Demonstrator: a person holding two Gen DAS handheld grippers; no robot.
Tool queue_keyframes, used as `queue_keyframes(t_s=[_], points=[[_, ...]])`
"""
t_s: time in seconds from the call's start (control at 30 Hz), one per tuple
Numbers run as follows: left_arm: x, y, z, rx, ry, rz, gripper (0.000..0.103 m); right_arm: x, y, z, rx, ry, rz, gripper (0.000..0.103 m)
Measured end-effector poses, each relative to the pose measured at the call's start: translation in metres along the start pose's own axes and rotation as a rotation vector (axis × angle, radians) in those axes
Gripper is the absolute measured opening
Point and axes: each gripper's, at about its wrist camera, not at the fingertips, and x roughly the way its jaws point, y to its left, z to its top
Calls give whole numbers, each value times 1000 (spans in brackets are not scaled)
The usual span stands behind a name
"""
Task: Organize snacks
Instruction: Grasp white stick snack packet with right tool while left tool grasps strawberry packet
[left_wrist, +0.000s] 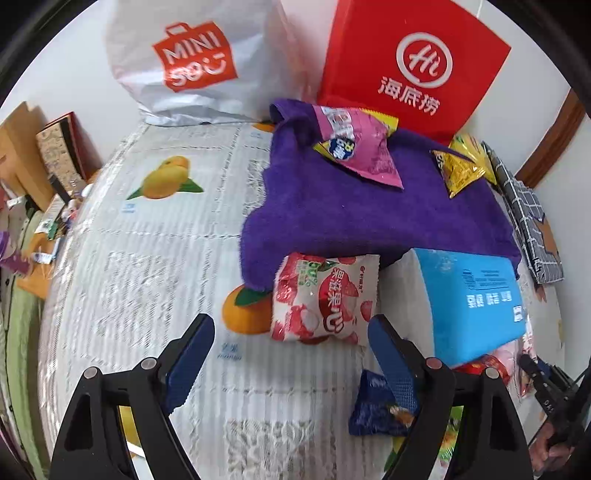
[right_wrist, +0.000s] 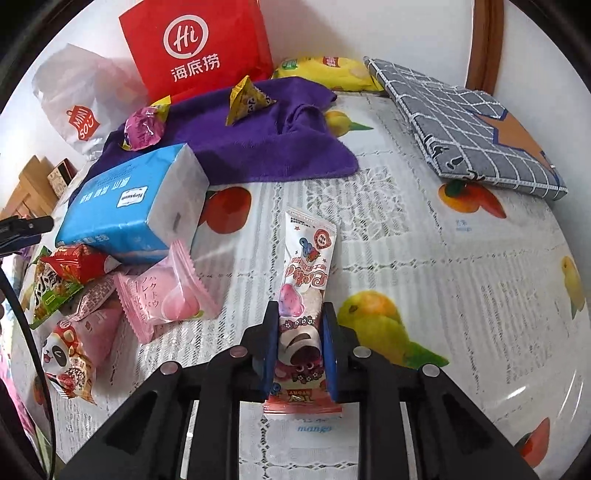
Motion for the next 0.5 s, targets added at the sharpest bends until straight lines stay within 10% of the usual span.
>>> queue_keyframes(t_s=[0.5], points=[[50, -18, 14, 73, 32, -66, 89, 4, -10, 22, 49, -8, -17, 21]])
